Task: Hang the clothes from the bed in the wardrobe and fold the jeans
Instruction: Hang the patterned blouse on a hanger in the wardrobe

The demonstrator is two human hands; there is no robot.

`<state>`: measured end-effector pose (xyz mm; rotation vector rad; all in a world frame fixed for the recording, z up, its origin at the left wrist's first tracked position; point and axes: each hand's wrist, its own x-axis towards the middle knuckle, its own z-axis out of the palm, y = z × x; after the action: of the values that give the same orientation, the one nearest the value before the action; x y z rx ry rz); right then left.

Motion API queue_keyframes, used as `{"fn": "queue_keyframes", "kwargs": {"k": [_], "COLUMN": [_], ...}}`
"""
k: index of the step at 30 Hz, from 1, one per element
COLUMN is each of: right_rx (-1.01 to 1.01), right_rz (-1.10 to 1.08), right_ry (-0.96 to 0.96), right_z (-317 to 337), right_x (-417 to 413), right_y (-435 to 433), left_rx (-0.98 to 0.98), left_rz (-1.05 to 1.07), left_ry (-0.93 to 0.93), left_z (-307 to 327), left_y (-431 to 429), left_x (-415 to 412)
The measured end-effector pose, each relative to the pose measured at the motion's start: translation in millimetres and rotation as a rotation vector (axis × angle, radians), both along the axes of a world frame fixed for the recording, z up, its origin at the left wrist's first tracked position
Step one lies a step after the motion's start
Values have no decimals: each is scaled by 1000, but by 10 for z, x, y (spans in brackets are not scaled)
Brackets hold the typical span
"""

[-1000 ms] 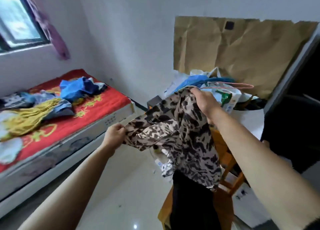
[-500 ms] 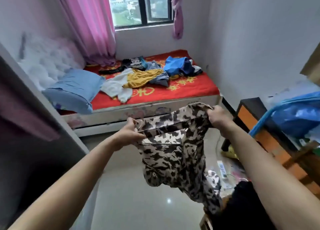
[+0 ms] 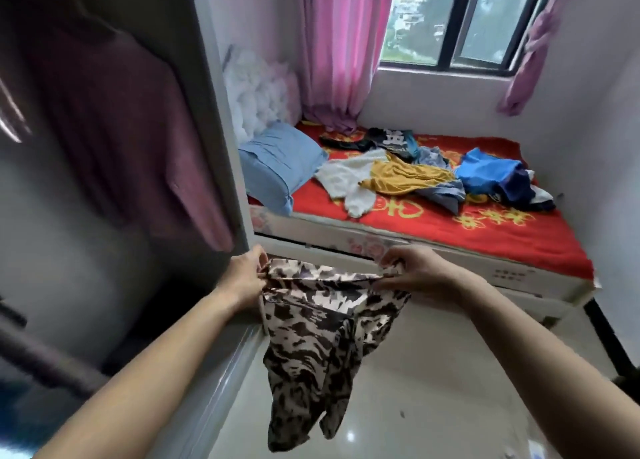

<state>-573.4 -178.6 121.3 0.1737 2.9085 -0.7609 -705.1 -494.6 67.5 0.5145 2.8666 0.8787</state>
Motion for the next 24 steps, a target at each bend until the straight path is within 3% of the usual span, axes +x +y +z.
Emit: {"fn": "queue_keyframes", "kwargs": {"k": [2, 4, 8, 11, 14, 16, 18, 21, 24], "right_rx": [75, 101, 96, 92, 100, 19, -193, -581, -745], "right_rz": [81, 151, 241, 282, 306, 257, 196, 155, 196], "right_ry": [70, 110, 136, 184, 183, 110, 38, -57, -113], "right_z": [22, 60, 73, 58, 59, 58, 23, 13, 77], "right_x": [-427, -799, -1364, -1654, -1963, -2175, -2415, -2790, -3184], "right_y": [-175, -360, -668, -841, -988, -1071, -1163, -1386, -1630], "left_rx": [-24, 78, 723, 1124, 1356, 1366, 1260, 910, 699], "left_rz": [143, 265, 398, 430, 518, 572, 631, 771, 716], "left_ry": [14, -111, -567, -699, -791, -847, -843, -576, -326], "left_z": [-12, -71, -125, -68, 15, 73, 116, 97, 101], "left_y": [-251, -506, -934, -1171, -1295, -1336, -1363, -1363, -1380], "left_x": [-225, -388, -476, -540, -607, -634, -690, -827, -955]}}
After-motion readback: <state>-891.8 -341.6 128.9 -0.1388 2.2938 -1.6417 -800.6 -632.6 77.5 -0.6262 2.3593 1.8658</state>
